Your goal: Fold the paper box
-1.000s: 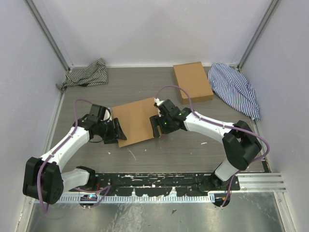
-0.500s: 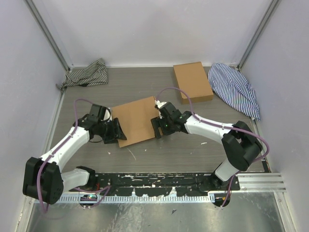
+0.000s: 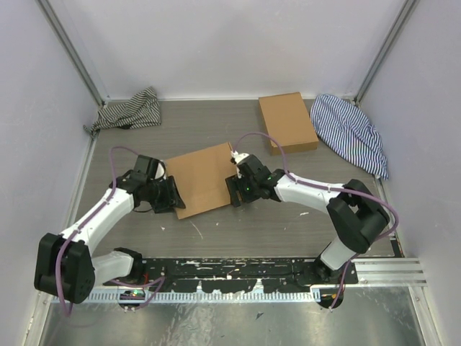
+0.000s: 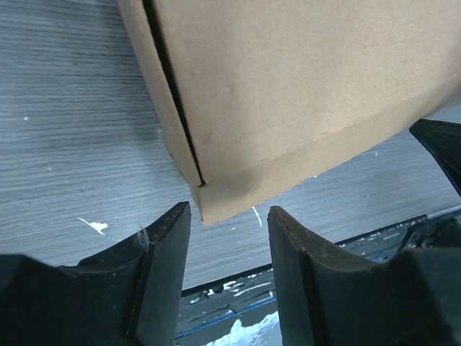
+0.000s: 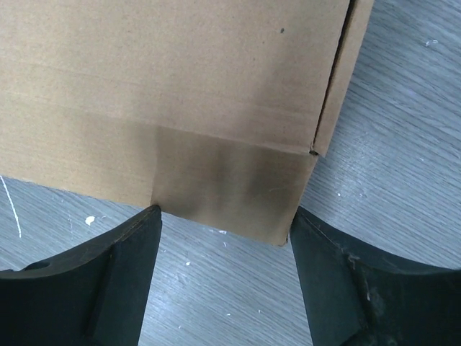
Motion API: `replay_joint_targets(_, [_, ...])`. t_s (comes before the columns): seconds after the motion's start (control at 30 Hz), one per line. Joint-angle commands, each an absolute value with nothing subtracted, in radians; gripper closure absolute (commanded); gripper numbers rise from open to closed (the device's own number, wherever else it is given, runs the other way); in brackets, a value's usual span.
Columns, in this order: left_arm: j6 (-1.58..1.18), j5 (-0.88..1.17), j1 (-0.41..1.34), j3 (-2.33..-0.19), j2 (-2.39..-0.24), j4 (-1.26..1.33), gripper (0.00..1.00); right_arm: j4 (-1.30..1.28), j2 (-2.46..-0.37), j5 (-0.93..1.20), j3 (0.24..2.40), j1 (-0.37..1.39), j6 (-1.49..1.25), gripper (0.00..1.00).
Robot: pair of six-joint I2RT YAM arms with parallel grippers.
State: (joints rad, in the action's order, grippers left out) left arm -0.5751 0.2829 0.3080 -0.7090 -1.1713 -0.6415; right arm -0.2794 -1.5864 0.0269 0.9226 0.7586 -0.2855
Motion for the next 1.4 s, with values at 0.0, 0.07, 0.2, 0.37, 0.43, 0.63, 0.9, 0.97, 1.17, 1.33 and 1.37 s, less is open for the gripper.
replay_joint_targets(0.0, [-0.556, 0.213, 0.315, -0.727, -1.189, -0.635, 0.47, -0.215, -1.616, 0.011, 0.919, 0.765, -0.289, 0.25])
replay_joint_targets(0.07, [-0.555, 0.171, 0.321, -0.727, -1.189, -0.642, 0.47, -0.222, -1.621, 0.009, 0.921, 0.764, -0.292, 0.25])
replay_joint_targets(0.2, [-0.561, 0.086, 0.336, -0.738, -1.161, -0.674, 0.48, -0.262, -1.588, 0.015, 0.935, 0.765, -0.299, 0.22])
replay_joint_targets(0.37, [-0.578, 0.012, 0.347, -0.756, -1.085, -0.72, 0.51, -0.367, -1.495, -0.015, 1.001, 0.765, -0.29, 0.21])
replay_joint_targets(0.43, [-0.585, -0.004, 0.351, -0.77, -1.059, -0.739, 0.56, -0.417, -1.478, -0.049, 1.052, 0.764, -0.281, 0.21])
replay_joint_targets(0.63, [-0.57, 0.056, 0.366, -0.787, -0.983, -0.72, 1.0, -0.433, -1.566, -0.081, 1.258, 0.74, -0.245, 0.88])
replay_joint_targets(0.9, [-0.532, 0.072, 0.543, -0.783, -1.055, -0.624, 1.0, -0.301, -1.963, 0.051, 1.702, 0.626, -0.225, 0.99])
replay_joint_targets(0.97, [-0.528, 0.058, 0.591, -0.781, -1.096, -0.594, 1.0, -0.297, -2.093, 0.046, 1.844, 0.619, -0.203, 0.99])
replay_joint_targets(1.17, [-0.516, 0.015, 0.636, -0.77, -1.201, -0.525, 1.0, -0.269, -2.332, 0.102, 2.093, 0.592, -0.161, 0.96])
replay_joint_targets(1.33, [-0.519, 0.017, 0.647, -0.755, -1.254, -0.484, 1.0, -0.281, -2.465, 0.258, 2.226, 0.566, -0.175, 0.9])
replay_joint_targets(1.37, [-0.518, 0.016, 0.651, -0.755, -1.261, -0.482, 1.0, -0.292, -2.482, 0.281, 2.237, 0.563, -0.175, 0.9])
